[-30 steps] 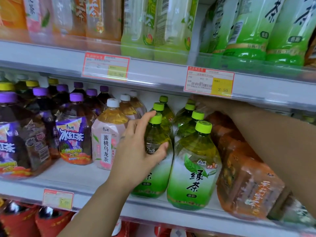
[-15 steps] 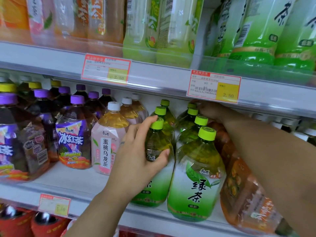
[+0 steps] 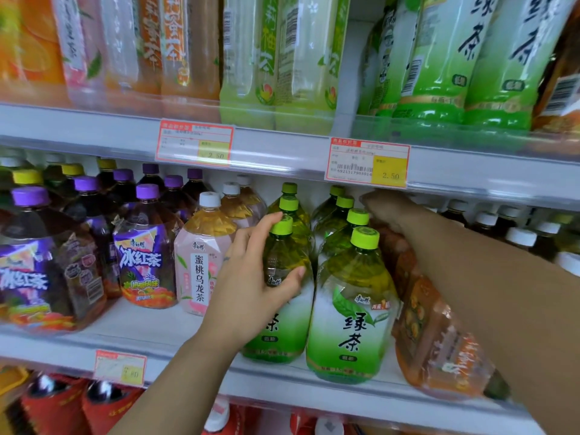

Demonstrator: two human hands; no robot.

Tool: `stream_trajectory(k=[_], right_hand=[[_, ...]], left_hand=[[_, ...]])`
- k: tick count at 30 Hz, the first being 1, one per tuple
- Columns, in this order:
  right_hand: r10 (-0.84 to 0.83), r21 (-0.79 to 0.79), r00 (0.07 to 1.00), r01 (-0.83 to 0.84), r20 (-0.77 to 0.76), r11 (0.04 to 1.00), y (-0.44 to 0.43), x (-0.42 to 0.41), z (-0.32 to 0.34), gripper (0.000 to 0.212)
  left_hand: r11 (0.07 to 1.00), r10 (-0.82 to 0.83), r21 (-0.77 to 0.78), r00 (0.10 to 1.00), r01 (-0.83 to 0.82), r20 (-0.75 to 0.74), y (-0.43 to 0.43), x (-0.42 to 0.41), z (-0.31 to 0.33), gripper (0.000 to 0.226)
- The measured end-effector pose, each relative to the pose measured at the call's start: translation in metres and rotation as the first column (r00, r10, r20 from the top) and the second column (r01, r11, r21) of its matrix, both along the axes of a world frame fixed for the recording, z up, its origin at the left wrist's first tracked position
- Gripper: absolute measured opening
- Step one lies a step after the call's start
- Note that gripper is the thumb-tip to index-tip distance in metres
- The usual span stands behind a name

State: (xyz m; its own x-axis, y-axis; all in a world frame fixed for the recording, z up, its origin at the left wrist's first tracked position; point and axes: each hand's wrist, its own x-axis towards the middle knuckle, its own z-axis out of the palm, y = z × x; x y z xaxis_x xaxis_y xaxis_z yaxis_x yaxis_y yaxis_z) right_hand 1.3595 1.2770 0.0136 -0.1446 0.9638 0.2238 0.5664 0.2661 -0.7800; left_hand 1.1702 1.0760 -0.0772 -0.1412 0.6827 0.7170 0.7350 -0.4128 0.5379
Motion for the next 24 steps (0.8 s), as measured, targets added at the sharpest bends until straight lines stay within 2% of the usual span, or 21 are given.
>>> stream_trajectory(k=[1, 4, 6, 7, 9, 11, 12, 18, 21, 24], right_hand=[[-0.034, 0.014, 0.999, 0.035, -0.036, 0.999, -0.012, 0.002, 0.001, 0.027], [0.052, 0.278, 0.984, -0.003, -0.17, 0.961, -0.066, 0.008, -0.006, 0.014], [0.088, 0.364, 0.977, -0.012, -0.194, 0.931, -0.117, 0.011, -0.019, 0.024], [0.13, 0.371, 0.974, -0.053, -0.184, 0.927, -0.142, 0.012, -0.026, 0.029], [0.192, 0.339, 0.981, -0.179, -0.004, 0.924, -0.171, 0.014, -0.04, 0.039], [0.174, 0.297, 0.973, -0.214, 0.154, 0.931, -0.174, 0.014, -0.055, 0.061], [0.151, 0.291, 0.971, -0.201, 0.184, 0.935, -0.173, 0.013, -0.058, 0.068], [0.173, 0.284, 0.967, -0.221, 0.184, 0.933, -0.169, 0.014, -0.06, 0.073], [0.212, 0.276, 0.969, -0.239, 0.123, 0.931, -0.17, 0.012, -0.058, 0.062], [0.215, 0.277, 0.974, -0.228, 0.076, 0.933, -0.169, 0.011, -0.058, 0.058]], left_hand=[[1.0, -0.016, -0.007, 1.0, 0.016, 0.002, -0.001, 0.0, 0.002, 0.071], [0.997, -0.059, -0.041, 0.998, 0.059, 0.007, -0.006, 0.0, 0.008, 0.073], [0.987, -0.111, -0.108, 0.993, 0.115, 0.045, -0.009, -0.002, 0.01, 0.083], [0.975, -0.152, -0.147, 0.984, 0.165, 0.096, -0.011, -0.006, 0.01, 0.09], [0.947, -0.206, -0.209, 0.959, 0.246, 0.194, -0.012, -0.013, 0.01, 0.101], [0.937, -0.18, -0.271, 0.968, 0.223, 0.175, -0.011, -0.021, 0.01, 0.103], [0.934, -0.161, -0.297, 0.977, 0.196, 0.14, -0.01, -0.024, 0.011, 0.103], [0.934, -0.174, -0.31, 0.984, 0.178, 0.041, -0.016, -0.031, 0.014, 0.099], [0.928, -0.189, -0.327, 0.982, 0.177, -0.002, -0.014, -0.032, 0.016, 0.102], [0.862, -0.27, -0.421, 0.959, 0.281, 0.086, -0.017, -0.038, 0.034, 0.075]])
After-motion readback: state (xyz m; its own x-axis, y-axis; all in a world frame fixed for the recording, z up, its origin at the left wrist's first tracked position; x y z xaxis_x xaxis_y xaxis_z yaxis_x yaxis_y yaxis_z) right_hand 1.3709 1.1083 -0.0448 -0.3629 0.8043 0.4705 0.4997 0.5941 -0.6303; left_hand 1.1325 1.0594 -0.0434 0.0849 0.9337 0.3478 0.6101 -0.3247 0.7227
